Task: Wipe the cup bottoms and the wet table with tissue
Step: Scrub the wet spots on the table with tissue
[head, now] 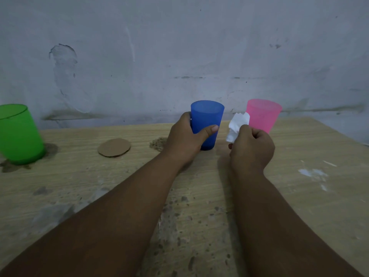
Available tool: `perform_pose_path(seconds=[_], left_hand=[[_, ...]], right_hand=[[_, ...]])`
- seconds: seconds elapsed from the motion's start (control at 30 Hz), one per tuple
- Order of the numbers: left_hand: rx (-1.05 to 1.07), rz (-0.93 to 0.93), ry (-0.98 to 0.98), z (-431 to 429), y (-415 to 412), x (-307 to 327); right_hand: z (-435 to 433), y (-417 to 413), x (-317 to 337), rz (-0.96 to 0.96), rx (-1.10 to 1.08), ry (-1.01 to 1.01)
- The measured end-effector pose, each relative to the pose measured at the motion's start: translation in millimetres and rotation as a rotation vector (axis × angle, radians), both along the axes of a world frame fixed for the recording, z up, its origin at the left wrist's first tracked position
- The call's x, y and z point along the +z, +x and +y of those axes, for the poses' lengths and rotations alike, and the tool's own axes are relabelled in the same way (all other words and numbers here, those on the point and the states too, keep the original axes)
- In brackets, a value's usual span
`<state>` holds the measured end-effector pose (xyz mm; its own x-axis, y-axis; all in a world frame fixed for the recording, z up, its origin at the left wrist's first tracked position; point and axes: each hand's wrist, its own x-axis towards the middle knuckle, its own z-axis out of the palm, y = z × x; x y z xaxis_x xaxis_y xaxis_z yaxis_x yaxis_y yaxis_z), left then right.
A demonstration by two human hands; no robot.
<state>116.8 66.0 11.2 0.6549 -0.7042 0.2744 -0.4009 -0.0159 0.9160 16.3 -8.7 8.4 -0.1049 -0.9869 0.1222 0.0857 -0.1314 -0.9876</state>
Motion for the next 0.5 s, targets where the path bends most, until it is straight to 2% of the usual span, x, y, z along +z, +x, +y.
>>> perform_pose_path(seconds=[0.2,0.27,0.37,0.5], left_hand=[[0.021,-0.008,0.041,2.7,-1.9,2.7],[0.038,0.000,0.037,14.7,-0.3,6.3],[0.076,-0.057,0.071,43.4,8.2,9.3],[0.182,-0.121,0.092,92.0,22.2,7.2]], right_hand=[[3.7,-0.8,6.3,-0.047,-0.019,-0.071],[11.0,-0.6,10.4,-0.051,-0.040,-0.194],[25.2,1.5,13.8,-0.044,-0.030,-0.484],[49.0,16.2,7.0,0.160,0.106,-0.801]])
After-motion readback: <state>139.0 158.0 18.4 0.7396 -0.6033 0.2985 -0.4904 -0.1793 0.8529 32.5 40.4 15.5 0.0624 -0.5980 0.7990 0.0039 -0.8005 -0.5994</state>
